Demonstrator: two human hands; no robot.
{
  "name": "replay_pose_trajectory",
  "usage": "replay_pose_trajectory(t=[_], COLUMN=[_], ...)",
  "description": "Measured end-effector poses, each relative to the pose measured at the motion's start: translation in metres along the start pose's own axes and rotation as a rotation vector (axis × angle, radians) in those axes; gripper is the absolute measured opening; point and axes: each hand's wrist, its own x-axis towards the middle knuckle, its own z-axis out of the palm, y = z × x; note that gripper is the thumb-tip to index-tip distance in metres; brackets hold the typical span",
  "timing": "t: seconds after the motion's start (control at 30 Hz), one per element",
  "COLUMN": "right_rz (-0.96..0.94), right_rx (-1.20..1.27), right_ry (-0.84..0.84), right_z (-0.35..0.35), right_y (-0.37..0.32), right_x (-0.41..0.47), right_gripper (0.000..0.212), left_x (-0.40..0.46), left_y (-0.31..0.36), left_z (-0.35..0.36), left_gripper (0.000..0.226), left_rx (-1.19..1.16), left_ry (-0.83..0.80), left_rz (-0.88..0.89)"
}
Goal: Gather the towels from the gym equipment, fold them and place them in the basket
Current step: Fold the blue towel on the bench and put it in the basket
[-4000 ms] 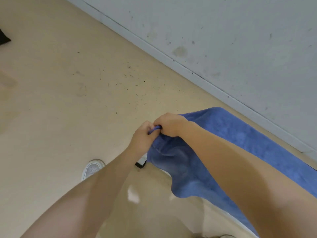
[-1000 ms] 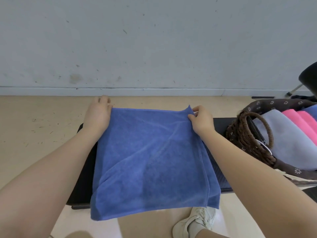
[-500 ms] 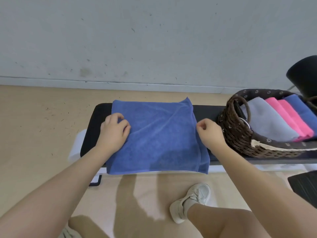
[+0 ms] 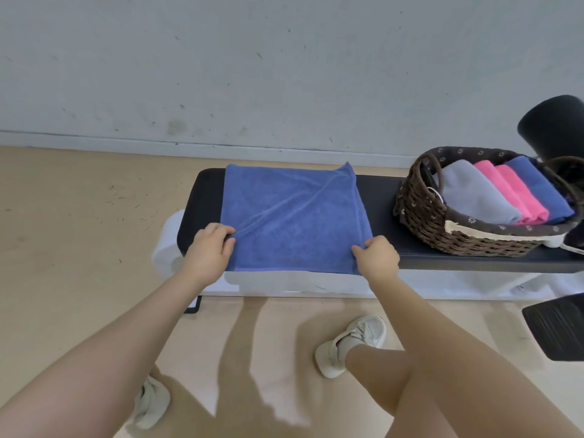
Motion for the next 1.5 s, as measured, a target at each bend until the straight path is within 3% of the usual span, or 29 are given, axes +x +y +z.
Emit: replay_pose_trajectory(t=[0.07, 0.3, 0.4, 0.57, 0.67, 0.77, 0.87, 0.93, 1.0, 1.1, 1.23, 1.4, 1.5], right_rz=[0.015, 0.075, 0.045, 0.107, 0.186, 0.255, 0.325, 0.359, 0.365, 0.283, 0.176, 0.1, 0.074], right_rx=[0.028, 0.503, 0.476, 0.204, 0.174, 0.315, 0.608, 0.72, 0.757, 0.66, 0.533, 0.431, 0.555], right_ry=[-0.043, -0.27, -0.218, -0.252, -0.3, -0.328, -0.351, -0.381, -0.413, -0.459, -0.341, -0.259, -0.199], right_z=[-0.005, -0.043, -0.051, -0.038, -0.031, -0.023, -0.018, -0.017, -0.018, -0.018, -0.018, -0.025, -0.031], right_y=[0.001, 0.015, 0.025, 0.03, 0.033, 0.04, 0.044, 0.046, 0.046, 0.043, 0.036, 0.041, 0.039], right_x=[0.001, 0.004, 0.008, 0.004, -0.003, -0.005, -0.007, -0.01, -0.012, -0.015, -0.013, -0.02, -0.03], right_gripper=[0.033, 0.022, 0.024, 0.031, 0.019, 0.049, 0.055, 0.052, 0.041, 0.029, 0.018, 0.023, 0.021], left_x=[-0.002, 0.003, 0.004, -0.005, -0.013, -0.016, -0.014, -0.016, -0.018, -0.016, -0.015, -0.023, -0.031], left_y=[0.004, 0.008, 0.013, 0.011, 0.006, -0.004, -0.004, -0.003, -0.004, -0.006, 0.001, -0.004, 0.0], left_z=[0.0, -0.002, 0.0, 0.007, 0.012, 0.018, 0.024, 0.027, 0.032, 0.038, 0.033, 0.019, 0.01], left_gripper=[0.033, 0.038, 0.043, 0.043, 0.032, 0.026, 0.026, 0.044, 0.056, 0.054, 0.051, 0.034, 0.012], left_rx=[-0.012, 0.058, 0.117, 0.28, 0.108, -0.108, -0.597, -0.885, -0.961, -0.997, -1.04, -1.058, -1.087], left_ry=[0.006, -0.003, -0.005, 0.001, 0.131, 0.197, 0.108, -0.009, -0.094, -0.164, -0.181, -0.215, -0.193], left_rz=[-0.034, -0.063, -0.091, -0.053, -0.148, -0.325, -0.632, -0.771, -0.76, -0.697, -0.661, -0.601, -0.589])
